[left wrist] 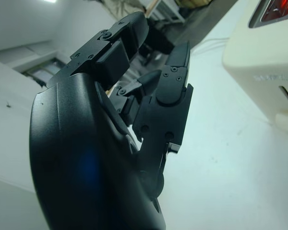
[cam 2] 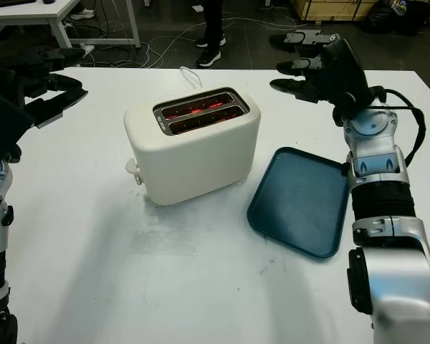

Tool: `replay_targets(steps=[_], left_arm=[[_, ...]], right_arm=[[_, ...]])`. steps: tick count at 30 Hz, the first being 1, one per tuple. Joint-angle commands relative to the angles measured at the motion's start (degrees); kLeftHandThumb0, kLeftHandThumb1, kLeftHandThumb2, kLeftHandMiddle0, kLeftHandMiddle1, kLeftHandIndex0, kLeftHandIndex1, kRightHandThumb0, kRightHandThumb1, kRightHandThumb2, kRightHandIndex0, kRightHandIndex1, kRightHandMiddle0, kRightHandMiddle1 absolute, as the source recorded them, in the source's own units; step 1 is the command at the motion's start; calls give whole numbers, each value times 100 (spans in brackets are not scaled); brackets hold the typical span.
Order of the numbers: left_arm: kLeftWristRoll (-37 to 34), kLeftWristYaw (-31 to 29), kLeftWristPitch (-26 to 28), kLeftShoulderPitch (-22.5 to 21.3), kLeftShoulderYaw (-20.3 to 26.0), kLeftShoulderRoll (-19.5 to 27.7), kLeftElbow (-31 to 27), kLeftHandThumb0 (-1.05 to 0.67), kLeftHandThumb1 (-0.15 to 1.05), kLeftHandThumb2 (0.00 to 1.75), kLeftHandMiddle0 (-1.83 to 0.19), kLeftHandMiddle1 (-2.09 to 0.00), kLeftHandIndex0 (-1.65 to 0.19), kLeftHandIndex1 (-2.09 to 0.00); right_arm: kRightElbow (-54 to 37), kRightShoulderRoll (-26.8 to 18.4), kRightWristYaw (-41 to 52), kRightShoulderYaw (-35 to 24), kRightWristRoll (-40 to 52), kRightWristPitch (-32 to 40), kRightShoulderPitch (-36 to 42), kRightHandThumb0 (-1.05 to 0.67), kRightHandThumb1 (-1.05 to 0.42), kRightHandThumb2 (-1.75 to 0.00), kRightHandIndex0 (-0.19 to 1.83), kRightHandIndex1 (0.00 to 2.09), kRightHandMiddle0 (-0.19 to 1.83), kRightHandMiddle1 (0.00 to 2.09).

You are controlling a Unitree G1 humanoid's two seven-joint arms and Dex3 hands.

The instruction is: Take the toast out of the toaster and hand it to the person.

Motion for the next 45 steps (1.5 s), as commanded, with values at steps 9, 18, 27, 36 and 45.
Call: replay_targets(steps=[9,18,27,36,45], left_arm=[[2,51,-73,64,-100,-130,50,-27,89,1,-54,-83,-81,-6],[124,132,-240,-48,-278,-162,322,-30,89,1,-54,-88,-82,-7],[113,180,-210,-126,-366,-207,361,-31,89,0,-51,-91,-81,-7],[111,158,-282,-119,-368,-200,347,-31,89,0,-51,-95,-81,-8],[104,129,-212,-140,-381,-190,336,-31,89,0,-49,-98,-81,-9]], right_arm=[[-235,38,-47,171,-264,-13,151,-24,-77,0,90,7,83,3],[-653,126,15,165,-245,89,392,-30,-76,0,93,8,86,3],[-893,118,29,136,-226,313,502,-25,-78,0,90,7,84,1],[-985,100,3,163,-289,464,500,-25,-77,0,90,6,84,1],[-966,123,6,140,-254,539,482,-25,-77,0,90,6,84,1]])
